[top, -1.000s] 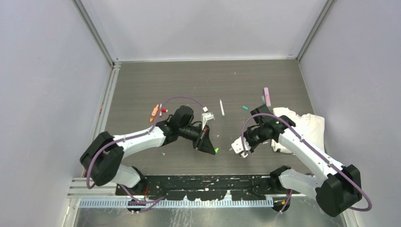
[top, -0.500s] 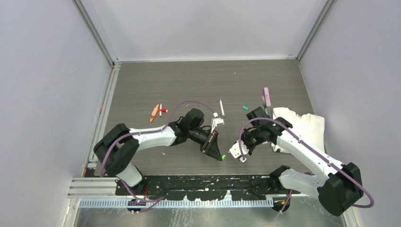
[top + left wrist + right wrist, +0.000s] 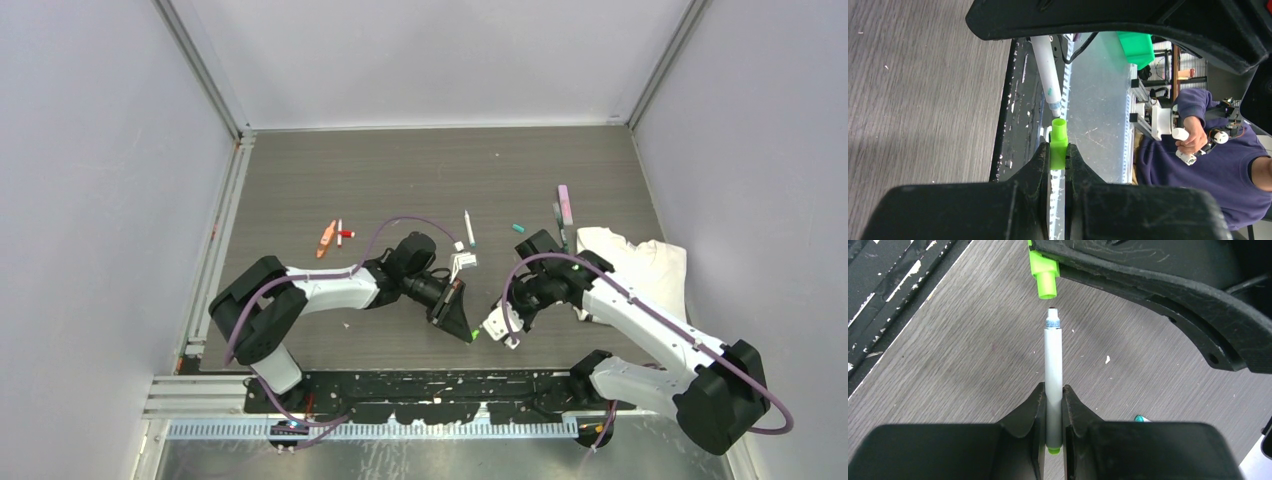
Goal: Insert the pens into the pen caps
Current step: Insert the pen cap onto the pen.
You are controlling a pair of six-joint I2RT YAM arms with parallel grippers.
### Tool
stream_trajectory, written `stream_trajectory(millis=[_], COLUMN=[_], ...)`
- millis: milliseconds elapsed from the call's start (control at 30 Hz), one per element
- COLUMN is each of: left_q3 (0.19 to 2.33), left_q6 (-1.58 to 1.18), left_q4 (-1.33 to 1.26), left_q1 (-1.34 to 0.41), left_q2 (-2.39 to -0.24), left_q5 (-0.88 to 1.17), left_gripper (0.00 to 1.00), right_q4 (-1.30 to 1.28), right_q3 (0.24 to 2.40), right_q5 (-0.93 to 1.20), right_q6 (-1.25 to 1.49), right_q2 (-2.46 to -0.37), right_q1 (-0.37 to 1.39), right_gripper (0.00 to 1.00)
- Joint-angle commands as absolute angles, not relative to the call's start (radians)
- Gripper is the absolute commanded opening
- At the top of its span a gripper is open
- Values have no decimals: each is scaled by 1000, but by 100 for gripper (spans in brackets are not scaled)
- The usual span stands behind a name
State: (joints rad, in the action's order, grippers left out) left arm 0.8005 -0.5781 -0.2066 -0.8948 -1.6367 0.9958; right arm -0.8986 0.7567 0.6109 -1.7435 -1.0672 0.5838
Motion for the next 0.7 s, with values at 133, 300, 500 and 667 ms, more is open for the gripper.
stream_trajectory(millis=[133,300,500,667], left_q3=[835,837,835,836], left_q6=[-593,-601,-607,-612], left_q4=[-259,-269,-276,-277], left_q1=[-899,-899,-898,-899], left_q2=[-1646,-1649,-1651,-1656], left_q5=[1022,1026,1029,1032], left_gripper=[1,1,1,1], right_q4=[-885,-885,-885,-886], right_q3=[754,750,747,744], right_q5=[615,612,609,610], right_q6=[-1751,-1758,-1765,-1773], right_q2=[-1072,-1073,-1073,-1075], right_q1=[603,613,624,629], right_gripper=[1,1,1,1])
